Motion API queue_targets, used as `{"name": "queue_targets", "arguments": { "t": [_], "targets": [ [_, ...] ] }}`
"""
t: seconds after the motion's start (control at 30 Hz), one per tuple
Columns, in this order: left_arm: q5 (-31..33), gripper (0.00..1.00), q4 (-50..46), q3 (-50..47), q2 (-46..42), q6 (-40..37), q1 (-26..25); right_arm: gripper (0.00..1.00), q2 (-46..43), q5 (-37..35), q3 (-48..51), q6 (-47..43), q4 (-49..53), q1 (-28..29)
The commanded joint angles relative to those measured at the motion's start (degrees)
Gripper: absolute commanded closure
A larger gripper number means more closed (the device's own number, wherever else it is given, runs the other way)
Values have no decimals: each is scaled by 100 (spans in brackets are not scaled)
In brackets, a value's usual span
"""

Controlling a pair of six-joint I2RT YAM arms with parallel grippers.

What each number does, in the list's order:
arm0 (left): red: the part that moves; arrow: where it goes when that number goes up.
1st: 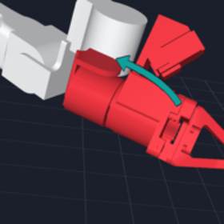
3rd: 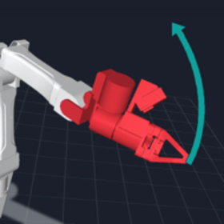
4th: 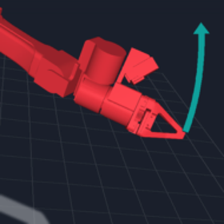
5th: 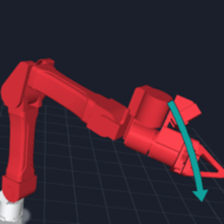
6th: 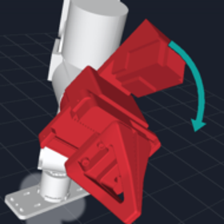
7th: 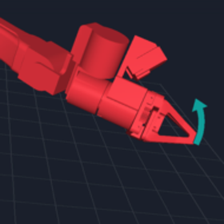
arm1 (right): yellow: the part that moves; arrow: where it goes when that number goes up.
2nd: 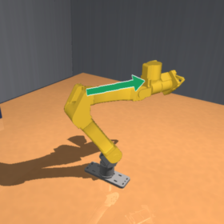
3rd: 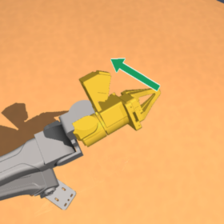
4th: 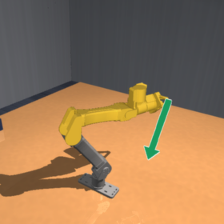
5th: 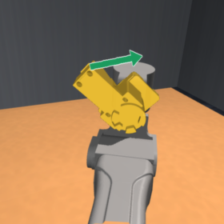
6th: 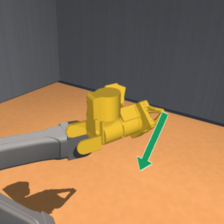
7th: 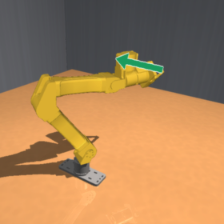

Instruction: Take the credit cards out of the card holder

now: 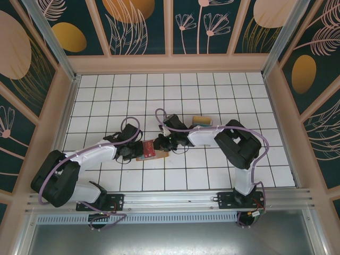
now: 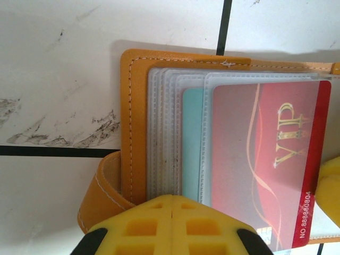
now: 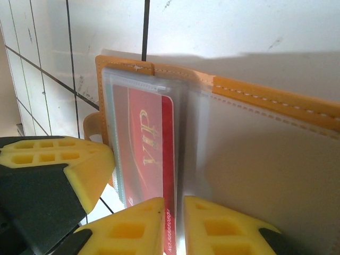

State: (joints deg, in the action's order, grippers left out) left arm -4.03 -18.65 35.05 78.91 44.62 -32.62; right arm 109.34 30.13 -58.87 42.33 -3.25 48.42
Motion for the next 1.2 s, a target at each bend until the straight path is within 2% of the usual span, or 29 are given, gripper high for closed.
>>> {"name": "queue_targets", "arguments": {
  "t": [0.0, 0.07, 0.27, 0.5, 0.93, 0.97, 1.0, 1.07, 1.17],
  "targets": [
    [30, 99, -222, -68, 186, -7, 22, 82, 166, 149, -168, -58, -59, 47],
    [27, 100, -233, -68, 184, -4, 19, 83, 185, 151, -186, -58, -61, 53],
    [49, 100, -244, -68, 170, 13, 21, 100, 134, 91, -152, -71, -21, 53],
    [104, 100, -277, -75, 173, 38, 24, 100, -156, -121, 119, 3, -24, -47],
    [87, 100, -270, -81, 171, 30, 19, 100, -440, -85, 421, -72, 30, -202],
    [85, 100, -268, -77, 179, 30, 23, 96, -434, -48, 428, -50, -43, -195],
    [86, 100, -261, -70, 181, 31, 23, 88, -410, -21, 420, -18, -114, -193],
    [70, 100, -261, -68, 185, 36, 19, 79, -323, 71, 379, 29, -224, -176],
    [69, 100, -261, -68, 183, 20, 23, 77, -146, 111, 199, 26, -247, -132]
  ]
}}
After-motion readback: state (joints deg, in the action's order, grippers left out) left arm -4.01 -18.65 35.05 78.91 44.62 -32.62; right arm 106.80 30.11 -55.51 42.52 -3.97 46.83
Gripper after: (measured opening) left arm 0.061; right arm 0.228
